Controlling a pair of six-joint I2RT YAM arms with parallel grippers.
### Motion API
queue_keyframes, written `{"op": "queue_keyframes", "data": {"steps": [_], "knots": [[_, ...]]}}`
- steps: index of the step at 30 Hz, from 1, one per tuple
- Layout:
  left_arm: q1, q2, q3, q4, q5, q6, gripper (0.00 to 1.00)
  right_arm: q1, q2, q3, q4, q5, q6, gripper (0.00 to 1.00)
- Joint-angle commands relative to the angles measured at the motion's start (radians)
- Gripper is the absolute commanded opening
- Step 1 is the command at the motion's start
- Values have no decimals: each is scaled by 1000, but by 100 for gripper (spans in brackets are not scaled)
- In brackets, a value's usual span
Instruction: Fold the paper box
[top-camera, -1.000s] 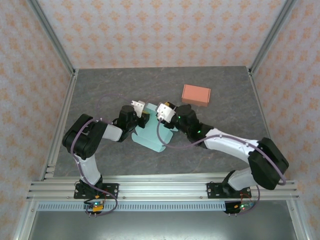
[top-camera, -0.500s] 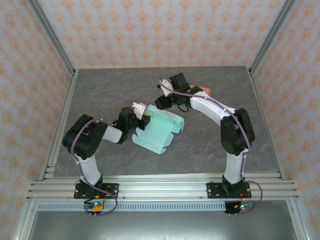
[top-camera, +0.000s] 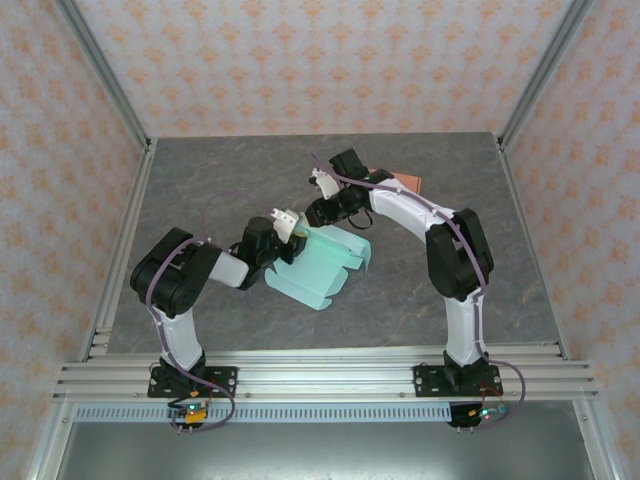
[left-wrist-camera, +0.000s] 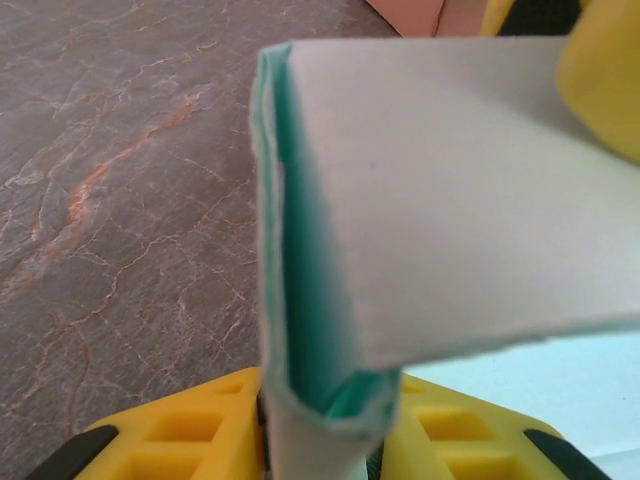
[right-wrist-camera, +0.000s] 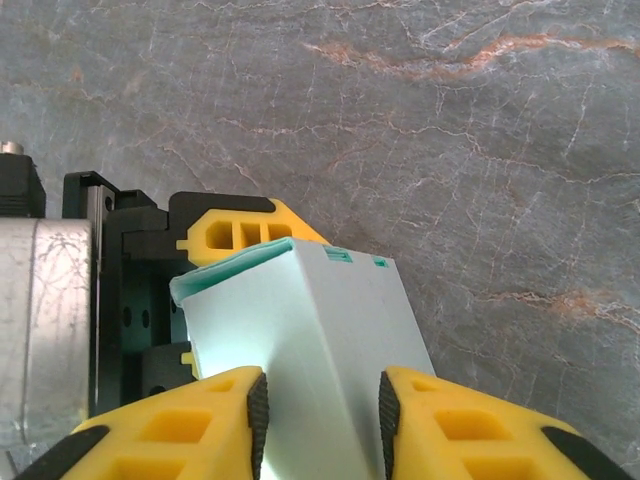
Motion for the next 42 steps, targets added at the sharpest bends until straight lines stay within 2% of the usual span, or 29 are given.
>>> {"op": "queue_keyframes", "data": {"steps": [1, 7, 9, 10, 12, 17, 19, 22, 25, 28, 32, 35, 37, 39, 42], "knots": [[-25, 11, 7, 27, -41, 4, 32, 7, 1, -43, -50, 71, 11, 31], [-29, -7, 25, 28, -94, -88, 30, 7, -16, -112, 12, 88, 98, 28], [-47, -13, 33, 24, -112, -92, 21, 8, -13, -125, 37, 68, 139, 28], [-62, -10, 39, 14, -115, -76, 9, 12, -14, -131, 52, 51, 162, 28], [-86, 0, 43, 17, -123, -51, 0, 14, -11, -140, 72, -2, 200, 29], [-101, -16, 8, 56, -197, -52, 0, 19, -51, -166, 70, -22, 199, 32], [-101, -38, 13, 13, -227, -69, 0, 15, -72, -193, 108, -13, 198, 34], [-101, -59, 33, -59, -245, -80, 0, 12, -144, -304, 289, 10, 215, 38], [-97, -37, 3, 10, -271, -84, 0, -8, -243, -434, 513, -36, 205, 43], [-64, -28, -6, 19, -200, -120, 0, -54, -368, -553, 671, -65, 142, 50], [-31, -108, 15, -122, -160, -143, 0, -149, -547, -733, 833, -97, 15, 51], [12, -169, 60, -259, -110, -199, 0, -159, -689, -903, 953, 111, -110, 54], [38, -209, 62, -286, -73, -227, 0, -185, -711, -934, 939, 138, -172, 55], [70, -237, 83, -344, -18, -255, 0, -237, -699, -918, 904, 55, -172, 54], [112, -234, 109, -378, 110, -286, 0, -320, -667, -895, 916, -175, -173, 51]]}}
